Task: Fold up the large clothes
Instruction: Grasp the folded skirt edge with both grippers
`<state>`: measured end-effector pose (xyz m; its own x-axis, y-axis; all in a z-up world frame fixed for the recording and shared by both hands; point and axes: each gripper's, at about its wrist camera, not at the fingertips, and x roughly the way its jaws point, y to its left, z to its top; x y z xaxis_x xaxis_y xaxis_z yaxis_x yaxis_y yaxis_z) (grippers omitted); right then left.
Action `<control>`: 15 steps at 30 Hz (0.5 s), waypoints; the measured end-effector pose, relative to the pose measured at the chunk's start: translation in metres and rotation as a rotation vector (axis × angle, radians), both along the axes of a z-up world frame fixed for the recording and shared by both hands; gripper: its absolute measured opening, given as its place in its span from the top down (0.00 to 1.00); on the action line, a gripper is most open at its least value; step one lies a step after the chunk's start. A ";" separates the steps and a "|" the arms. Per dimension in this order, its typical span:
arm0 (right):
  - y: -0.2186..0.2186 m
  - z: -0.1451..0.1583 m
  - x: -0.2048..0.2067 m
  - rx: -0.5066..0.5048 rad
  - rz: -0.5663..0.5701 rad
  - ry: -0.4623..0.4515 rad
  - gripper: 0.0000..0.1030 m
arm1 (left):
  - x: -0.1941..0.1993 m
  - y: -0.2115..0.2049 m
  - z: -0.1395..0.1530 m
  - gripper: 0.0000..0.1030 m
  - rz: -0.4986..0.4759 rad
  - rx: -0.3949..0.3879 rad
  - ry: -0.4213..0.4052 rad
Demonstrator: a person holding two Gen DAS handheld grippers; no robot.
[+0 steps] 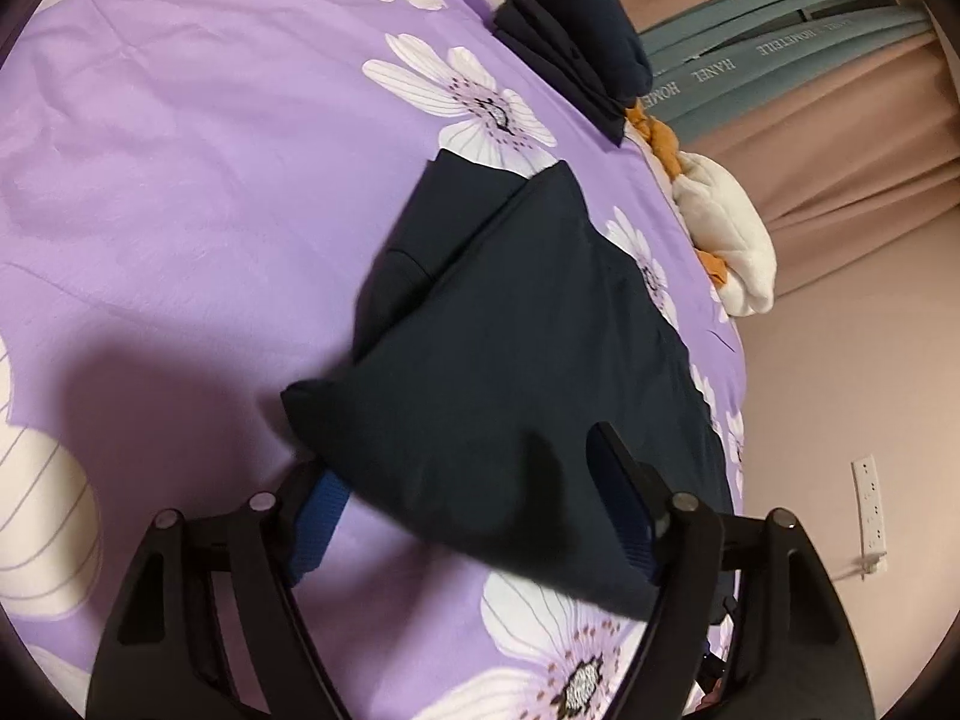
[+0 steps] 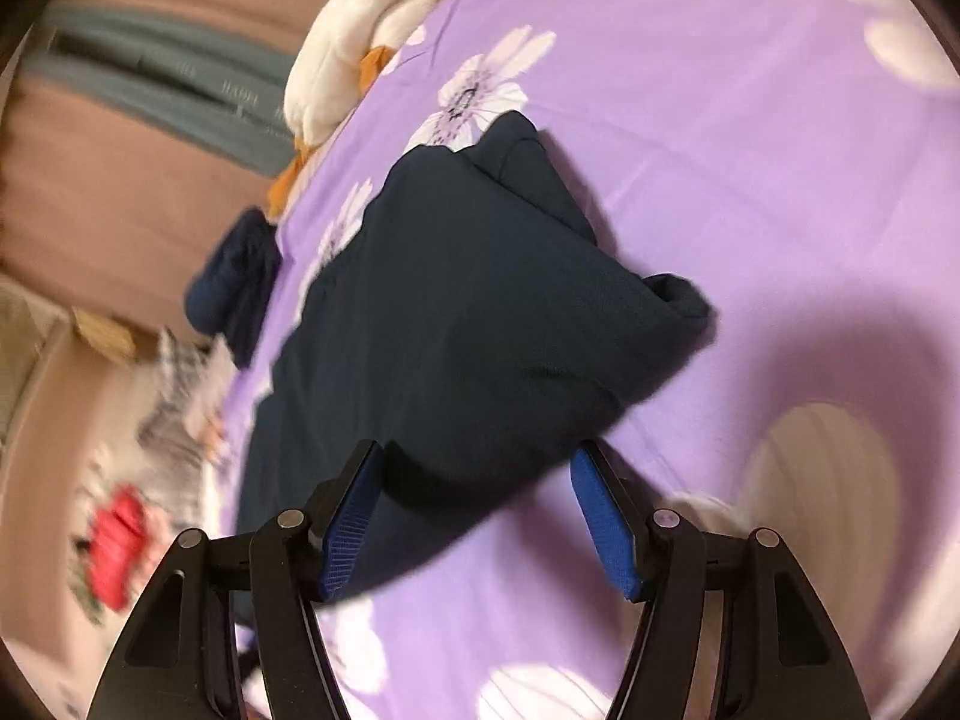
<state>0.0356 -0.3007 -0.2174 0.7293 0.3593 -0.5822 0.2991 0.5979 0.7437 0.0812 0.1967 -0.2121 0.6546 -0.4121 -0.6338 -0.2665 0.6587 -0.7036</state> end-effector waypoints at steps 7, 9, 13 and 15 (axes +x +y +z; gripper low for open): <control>0.006 0.007 0.011 -0.056 -0.013 0.016 0.52 | 0.008 -0.014 0.006 0.54 -0.044 0.192 0.027; 0.005 0.008 0.011 -0.077 -0.013 0.011 0.59 | 0.008 -0.014 0.005 0.57 -0.044 0.208 0.032; 0.011 0.017 0.008 -0.179 -0.003 0.000 0.75 | 0.006 -0.022 0.011 0.72 -0.076 0.304 0.015; 0.014 0.022 0.008 -0.223 0.003 -0.006 0.78 | 0.008 -0.029 0.015 0.76 -0.091 0.364 0.003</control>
